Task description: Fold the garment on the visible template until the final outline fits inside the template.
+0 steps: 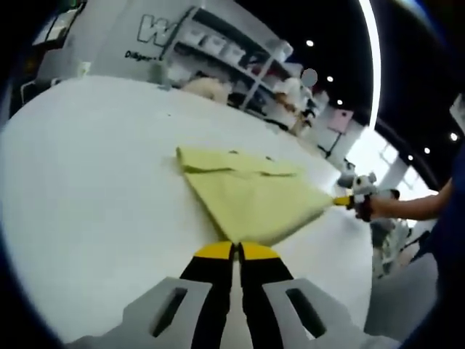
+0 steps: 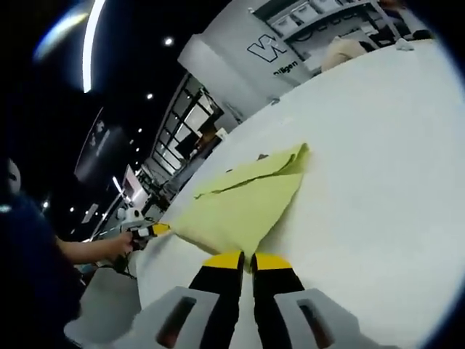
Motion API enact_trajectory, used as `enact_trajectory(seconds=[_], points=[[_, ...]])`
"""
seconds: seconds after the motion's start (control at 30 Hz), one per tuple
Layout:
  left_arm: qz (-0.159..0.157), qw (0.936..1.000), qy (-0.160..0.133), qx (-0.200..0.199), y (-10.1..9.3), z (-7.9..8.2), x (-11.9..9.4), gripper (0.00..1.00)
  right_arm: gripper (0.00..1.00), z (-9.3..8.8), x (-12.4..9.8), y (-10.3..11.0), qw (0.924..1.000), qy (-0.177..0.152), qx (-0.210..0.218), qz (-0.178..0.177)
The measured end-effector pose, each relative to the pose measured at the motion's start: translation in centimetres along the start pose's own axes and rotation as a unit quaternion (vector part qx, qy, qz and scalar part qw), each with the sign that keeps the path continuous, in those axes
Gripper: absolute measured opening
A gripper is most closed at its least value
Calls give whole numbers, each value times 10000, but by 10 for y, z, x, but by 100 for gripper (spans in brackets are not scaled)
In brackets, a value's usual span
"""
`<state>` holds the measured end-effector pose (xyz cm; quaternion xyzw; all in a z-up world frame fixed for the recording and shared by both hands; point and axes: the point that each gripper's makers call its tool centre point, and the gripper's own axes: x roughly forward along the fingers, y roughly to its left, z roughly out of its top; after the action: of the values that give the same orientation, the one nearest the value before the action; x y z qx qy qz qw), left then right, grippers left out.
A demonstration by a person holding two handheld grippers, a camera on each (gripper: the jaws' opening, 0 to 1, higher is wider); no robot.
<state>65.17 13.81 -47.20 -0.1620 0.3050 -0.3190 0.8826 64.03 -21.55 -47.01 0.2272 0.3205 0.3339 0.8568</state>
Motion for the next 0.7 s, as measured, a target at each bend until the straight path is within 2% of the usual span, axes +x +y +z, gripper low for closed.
enact_trajectory(seconds=[0.07,0.1,0.37,0.43,0.7], points=[[8,10000,-7,-2,0,0,-1,0,0,0,-1,1,10000,-26,45,9],[9,10000,-19,-7,0,-1,-3,0,0,1,-2,2,9997,-108,207,61],[6,10000,3,20,-3,-3,-9,0,0,-1,-5,6,9995,-124,259,97],[-7,10000,53,50,-5,-7,-14,0,0,-8,-9,12,9995,-50,269,139],[40,9999,46,116,-2,-10,-25,0,0,-12,-11,16,9993,-14,286,228]])
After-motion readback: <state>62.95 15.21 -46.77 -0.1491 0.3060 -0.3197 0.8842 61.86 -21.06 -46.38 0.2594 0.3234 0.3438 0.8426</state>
